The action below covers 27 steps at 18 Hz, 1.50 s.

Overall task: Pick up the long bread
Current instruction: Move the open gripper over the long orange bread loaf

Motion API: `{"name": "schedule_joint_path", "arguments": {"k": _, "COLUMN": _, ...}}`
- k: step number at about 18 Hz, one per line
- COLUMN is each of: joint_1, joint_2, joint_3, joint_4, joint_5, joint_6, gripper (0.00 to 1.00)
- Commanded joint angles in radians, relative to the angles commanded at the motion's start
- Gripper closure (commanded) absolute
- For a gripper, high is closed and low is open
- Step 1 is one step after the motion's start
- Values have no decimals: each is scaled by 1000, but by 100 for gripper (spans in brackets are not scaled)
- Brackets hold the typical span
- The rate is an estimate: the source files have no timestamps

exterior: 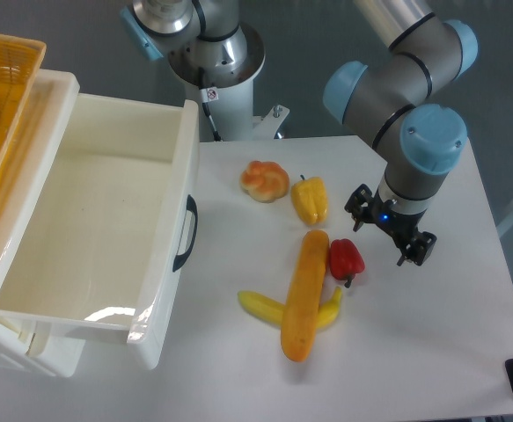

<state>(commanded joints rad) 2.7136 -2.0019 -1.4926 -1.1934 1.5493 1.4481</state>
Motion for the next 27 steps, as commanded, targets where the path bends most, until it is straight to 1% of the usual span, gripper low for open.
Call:
{"name": "schedule_joint_path", "arguments": {"k": 3, "joint_1": 3, "joint_2": 6, "joint_3": -3, "joint_4": 0, "joint_5": -2, "joint_6": -9, "gripper": 0}}
{"name": "schedule_joint_path", "arguments": {"k": 5, "joint_1": 6, "joint_2": 15, "joint_3": -17, "joint_4": 0, "joint_5": -5, "joint_6": -31, "gripper": 0}}
{"name": "schedule_joint_path", "arguments": {"k": 6, "joint_1": 11, "joint_2": 20, "joint_3": -38, "joint_4": 0, "joint_5": -5, "joint_6": -43, "gripper": 0}}
{"name": "schedule_joint_path", "arguments": {"k": 8, "joint_1": 50, "joint_2": 40, "joint_3": -93, "joint_4": 8, "joint_5": -8, "joint_6": -51, "gripper": 0}}
{"name": "schedule_joint_path", "arguments": {"k": 10, "joint_1": 70, "joint_2": 46, "joint_3": -129, "joint_4": 31, "joint_5": -11, "joint_6": -52, "gripper": 0}}
{"name": "schedule_joint_path", "arguments": {"k": 11, "joint_1": 74, "joint_2": 49, "joint_3": -130, "joint_4": 35, "joint_5": -27, "joint_6": -52, "gripper": 0}}
{"name": "schedule_joint_path", "arguments": {"k": 12, "joint_1": 77, "joint_2": 49, "joint_3": -130, "joint_4": 35, "joint_5": -72, "joint_6": -52, "gripper": 0}}
{"name": "schedule_joint_path", "arguments": {"k": 14, "joint_1": 87, "joint_2": 49, "joint_3": -132, "joint_4": 37, "joint_5": -213, "joint_6": -75, "gripper": 0}}
{"name": "schedule_joint_path", "arguments": {"k": 15, "joint_1": 86, "joint_2": 48, "joint_3": -132, "joint_4": 35, "joint_5": -242, "joint_6": -109, "gripper": 0}}
{"name": "schedule_joint_path", "arguments": {"k": 17, "joint_1": 78, "joint_2": 49, "joint_3": -129, "joint_4": 37, "joint_5": -247, "joint_6": -169, "gripper": 0}}
{"name": "schedule_joint_path", "arguments": {"k": 19, "joint_1": 71, "joint_2": 38, "joint_3": -130, "joint_4": 35, "joint_5": -247, "joint_6": -190, "gripper": 0}}
{"name": "schedule_joint_path", "arguments": {"k": 21, "joint_1": 57, "joint_2": 37, "joint_3": -146, "joint_4": 35, "joint_5": -247, "joint_6": -216, "gripper": 0}}
{"name": "schedule_joint_path", "arguments": {"k": 23, "joint_1": 29, "joint_2": 26, "joint_3": -144, "joint_4": 35, "joint_5": -249, "joint_6": -273, "gripper": 0}}
{"name": "schedule_joint_path", "arguments": {"k": 27, "joint_1": -8, "joint_2": -15, "joint_3": -104, "joint_4": 37, "joint_5": -258, "joint_6": -380, "gripper": 0}}
